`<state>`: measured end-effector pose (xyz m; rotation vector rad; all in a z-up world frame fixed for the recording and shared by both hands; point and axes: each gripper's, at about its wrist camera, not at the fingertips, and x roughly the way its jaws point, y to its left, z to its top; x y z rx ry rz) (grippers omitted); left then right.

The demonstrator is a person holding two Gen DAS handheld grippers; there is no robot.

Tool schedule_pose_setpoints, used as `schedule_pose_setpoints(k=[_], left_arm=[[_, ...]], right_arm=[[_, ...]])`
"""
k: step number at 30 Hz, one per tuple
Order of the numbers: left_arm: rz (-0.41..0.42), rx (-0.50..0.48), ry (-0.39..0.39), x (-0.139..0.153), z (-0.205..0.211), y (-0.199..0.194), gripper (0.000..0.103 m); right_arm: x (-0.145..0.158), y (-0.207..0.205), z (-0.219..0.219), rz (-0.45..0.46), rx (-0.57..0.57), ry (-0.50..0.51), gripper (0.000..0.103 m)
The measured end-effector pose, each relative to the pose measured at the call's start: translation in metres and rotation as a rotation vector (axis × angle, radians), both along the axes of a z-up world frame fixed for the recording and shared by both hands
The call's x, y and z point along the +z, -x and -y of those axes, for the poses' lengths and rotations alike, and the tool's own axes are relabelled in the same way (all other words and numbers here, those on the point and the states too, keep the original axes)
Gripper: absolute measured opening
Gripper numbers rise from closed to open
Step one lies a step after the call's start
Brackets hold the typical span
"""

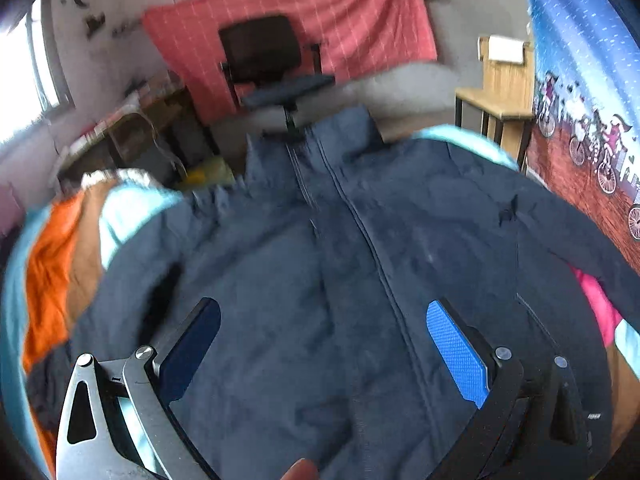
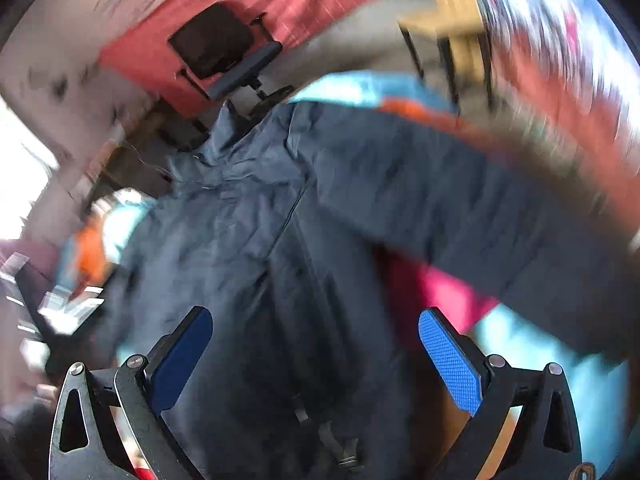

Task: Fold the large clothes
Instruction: 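Grasp the jacket sleeve cuff with the right tool and lift it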

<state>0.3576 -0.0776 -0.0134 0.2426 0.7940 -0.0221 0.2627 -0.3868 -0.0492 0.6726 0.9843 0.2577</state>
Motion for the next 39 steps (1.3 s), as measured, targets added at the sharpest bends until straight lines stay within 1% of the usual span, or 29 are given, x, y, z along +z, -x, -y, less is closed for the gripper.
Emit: schedule_pose_setpoints(k=[2,4,5,6,8,10,12,14,16,18,19,21,24,26,28,30,32,33,34,35,36,37,38,39], left_arm=[[-0.036,0.006,0.01,-0.008,0.006,-0.008,0.101],[-0.052,0.008,0.0,-0.012,0.016,-0.015,0.101],[-0.061,0.008,-0.008,-0.013,0.02,-0.019,0.101],[-0.074,0.008,-0.017,-0.015,0.026,-0.024,0.101],[-0.099,0.018,-0.029,-0.018,0.034,-0.035,0.101],[-0.123,0.029,-0.017,-0.021,0.044,-0.05,0.101],[-0.124,0.037,-0.008,-0.025,0.056,-0.066,0.101],[-0.113,0.035,-0.016,-0.032,0.07,-0.083,0.101],[-0.09,0.031,-0.031,-0.039,0.085,-0.099,0.101],[-0.069,0.024,-0.014,-0.047,0.099,-0.115,0.101],[-0.063,0.027,-0.002,-0.051,0.104,-0.122,0.101],[-0.065,0.032,0.052,-0.058,0.114,-0.14,0.101],[-0.072,0.019,0.146,-0.065,0.121,-0.16,0.101],[-0.085,0.006,0.159,-0.072,0.127,-0.171,0.101],[-0.135,-0.001,0.138,-0.085,0.133,-0.183,0.101],[-0.181,0.005,0.13,-0.098,0.135,-0.192,0.101],[-0.236,0.017,0.106,-0.112,0.136,-0.199,0.101],[-0.259,0.023,0.086,-0.119,0.137,-0.201,0.102],[-0.259,0.022,0.078,-0.121,0.137,-0.202,0.102],[-0.242,0.018,0.076,-0.122,0.136,-0.2,0.102],[-0.234,0.016,0.078,-0.123,0.135,-0.199,0.102],[-0.231,0.014,0.087,-0.123,0.132,-0.198,0.102],[-0.234,0.014,0.094,-0.122,0.13,-0.198,0.102],[-0.24,0.014,0.105,-0.12,0.126,-0.199,0.101]], right_arm=[[-0.018,0.007,0.013,-0.033,-0.054,-0.056,0.103],[-0.033,0.012,0.027,-0.056,-0.108,-0.101,0.103],[-0.036,0.015,0.034,-0.055,-0.139,-0.106,0.103],[-0.041,0.017,0.043,-0.041,-0.192,-0.108,0.103],[-0.048,0.017,0.057,-0.031,-0.272,-0.083,0.103],[-0.056,0.017,0.069,-0.04,-0.332,-0.067,0.103],[-0.065,0.016,0.079,-0.052,-0.393,-0.094,0.103],[-0.074,0.018,0.09,-0.057,-0.437,-0.128,0.103],[-0.082,0.016,0.102,-0.06,-0.468,-0.187,0.103],[-0.091,0.017,0.112,-0.084,-0.512,-0.247,0.103],[-0.097,0.018,0.119,-0.1,-0.53,-0.295,0.103],[-0.104,0.021,0.131,-0.114,-0.56,-0.342,0.103],[-0.099,0.019,0.143,-0.102,-0.583,-0.34,0.103],[-0.098,0.017,0.152,-0.096,-0.585,-0.349,0.103],[-0.101,0.014,0.16,-0.114,-0.612,-0.374,0.103],[-0.11,0.012,0.167,-0.134,-0.65,-0.43,0.103],[-0.112,0.013,0.173,-0.138,-0.7,-0.438,0.094],[-0.111,0.014,0.177,-0.146,-0.722,-0.411,0.08],[-0.111,0.014,0.18,-0.155,-0.731,-0.387,0.067],[-0.11,0.014,0.179,-0.164,-0.739,-0.372,0.061],[-0.11,0.015,0.181,-0.188,-0.751,-0.349,0.047],[-0.109,0.015,0.181,-0.2,-0.762,-0.332,0.036],[-0.106,0.015,0.182,-0.202,-0.767,-0.308,0.033],[-0.101,0.014,0.18,-0.193,-0.759,-0.265,0.027]])
